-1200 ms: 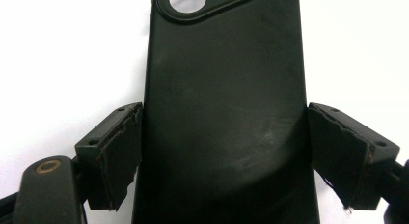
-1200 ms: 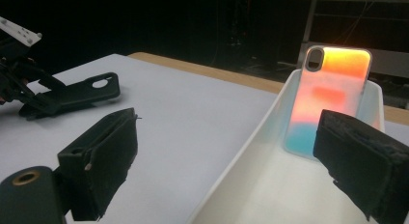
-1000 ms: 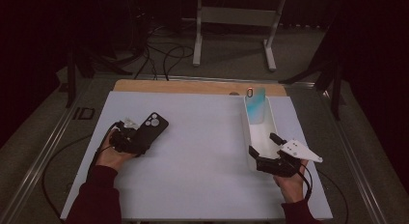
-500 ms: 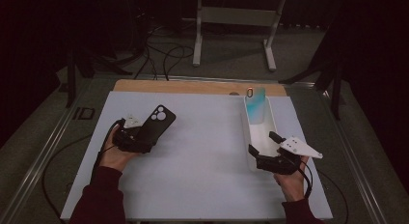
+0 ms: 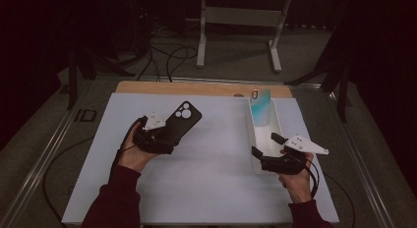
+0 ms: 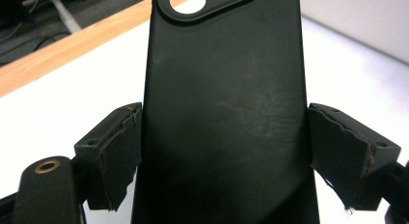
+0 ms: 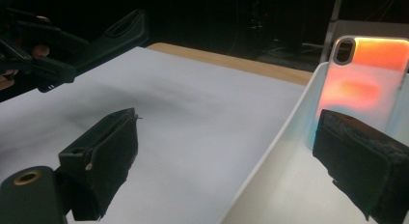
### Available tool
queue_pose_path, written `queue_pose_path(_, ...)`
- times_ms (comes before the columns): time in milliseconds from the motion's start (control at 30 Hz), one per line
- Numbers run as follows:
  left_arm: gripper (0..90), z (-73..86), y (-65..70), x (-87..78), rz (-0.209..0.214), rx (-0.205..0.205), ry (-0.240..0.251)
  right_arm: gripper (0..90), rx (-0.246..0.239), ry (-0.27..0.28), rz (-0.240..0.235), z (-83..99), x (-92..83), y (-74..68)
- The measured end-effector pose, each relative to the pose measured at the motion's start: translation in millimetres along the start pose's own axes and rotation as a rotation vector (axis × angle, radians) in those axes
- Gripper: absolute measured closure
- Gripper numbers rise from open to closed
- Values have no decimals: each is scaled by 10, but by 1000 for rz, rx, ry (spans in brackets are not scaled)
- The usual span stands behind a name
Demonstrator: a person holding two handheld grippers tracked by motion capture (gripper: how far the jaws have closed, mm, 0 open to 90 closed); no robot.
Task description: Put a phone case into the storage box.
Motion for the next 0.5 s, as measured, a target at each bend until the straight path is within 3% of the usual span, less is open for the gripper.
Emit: queue_pose_path(500,162,-389,297,82,51,101,64,83,12,-27,-26,-78,83,-52)
Point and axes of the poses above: each handheld gripper's, and its own axes: x roughly forward along the jaws, z roughly out of its underside, y roughly to its right, the point moved 6 cm from there along x, roughly forward along the jaws, and after that the axes turned 15 degrees about x, right-handed, at the moved point
